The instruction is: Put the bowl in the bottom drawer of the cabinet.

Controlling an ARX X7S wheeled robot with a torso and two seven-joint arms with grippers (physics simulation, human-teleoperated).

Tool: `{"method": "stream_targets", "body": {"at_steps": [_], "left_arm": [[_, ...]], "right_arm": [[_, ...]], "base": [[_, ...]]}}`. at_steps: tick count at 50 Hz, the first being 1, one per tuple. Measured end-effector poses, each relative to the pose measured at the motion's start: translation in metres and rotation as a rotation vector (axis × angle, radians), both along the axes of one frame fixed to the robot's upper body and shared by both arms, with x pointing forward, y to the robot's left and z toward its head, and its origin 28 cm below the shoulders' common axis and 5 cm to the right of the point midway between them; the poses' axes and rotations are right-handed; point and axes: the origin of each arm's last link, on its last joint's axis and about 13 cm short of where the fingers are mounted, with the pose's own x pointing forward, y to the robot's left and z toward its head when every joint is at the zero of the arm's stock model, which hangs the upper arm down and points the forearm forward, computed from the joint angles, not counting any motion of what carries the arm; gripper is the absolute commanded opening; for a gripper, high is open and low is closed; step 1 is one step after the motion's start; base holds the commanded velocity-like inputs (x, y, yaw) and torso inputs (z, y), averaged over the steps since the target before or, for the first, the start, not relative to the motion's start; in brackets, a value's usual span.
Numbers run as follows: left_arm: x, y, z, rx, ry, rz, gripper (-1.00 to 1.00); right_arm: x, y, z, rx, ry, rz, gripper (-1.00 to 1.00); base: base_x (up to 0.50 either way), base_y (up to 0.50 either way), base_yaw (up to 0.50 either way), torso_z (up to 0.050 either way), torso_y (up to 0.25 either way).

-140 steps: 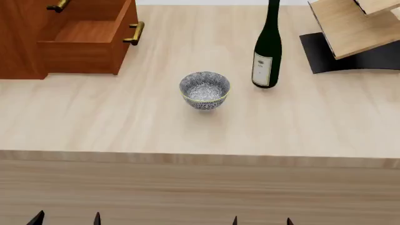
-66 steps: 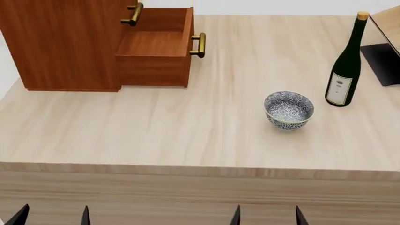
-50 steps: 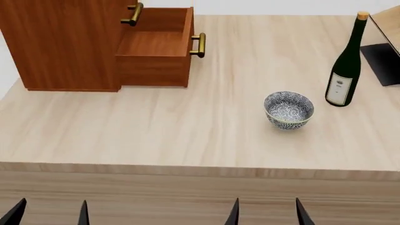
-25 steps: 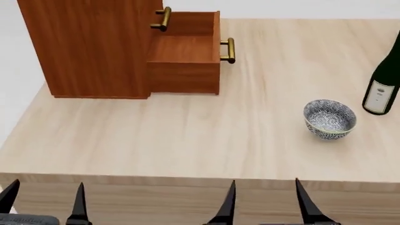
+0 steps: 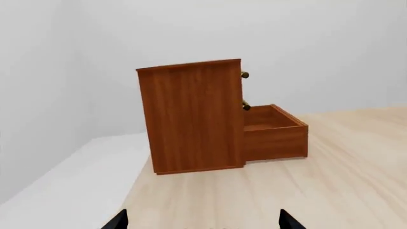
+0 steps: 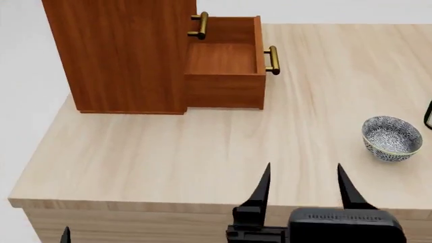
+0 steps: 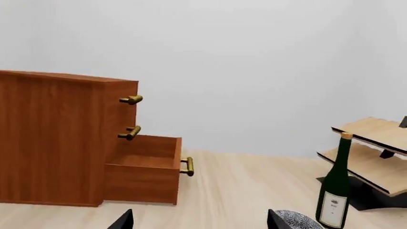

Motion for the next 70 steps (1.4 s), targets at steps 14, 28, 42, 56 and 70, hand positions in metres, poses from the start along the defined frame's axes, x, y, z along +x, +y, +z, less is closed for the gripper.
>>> {"method": "stream_targets", "body": {"at_steps": [14, 28, 42, 56, 70], "left_arm": [[-0.018, 0.003, 0.001, 0.0, 0.003, -0.006, 1.0], [-0.021, 0.005, 0.008, -0.008, -0.016, -0.011, 1.0], [-0.02, 0.006, 0.011, -0.021, -0.025, -0.017, 1.0], [-0.02, 0.006, 0.011, -0.027, -0.028, -0.019, 1.0], [-0.02, 0.006, 0.01, -0.029, -0.028, -0.017, 1.0]], "right_arm": [[0.012, -0.004, 0.004, -0.017, 0.017, -0.018, 1.0], [0.017, -0.004, 0.008, -0.036, 0.029, -0.025, 1.0], [0.018, -0.004, 0.011, -0.049, 0.028, -0.034, 1.0], [0.017, -0.004, 0.012, -0.054, 0.026, -0.033, 1.0], [0.017, -0.003, 0.011, -0.06, 0.029, -0.029, 1.0]], "base": [[0.23, 0.0, 0.0, 0.0, 0.0], [0.5, 0.0, 0.0, 0.0, 0.0], [0.5, 0.0, 0.0, 0.0, 0.0], [0.5, 0.0, 0.0, 0.0, 0.001], [0.5, 0.0, 0.0, 0.0, 0.001]]}}
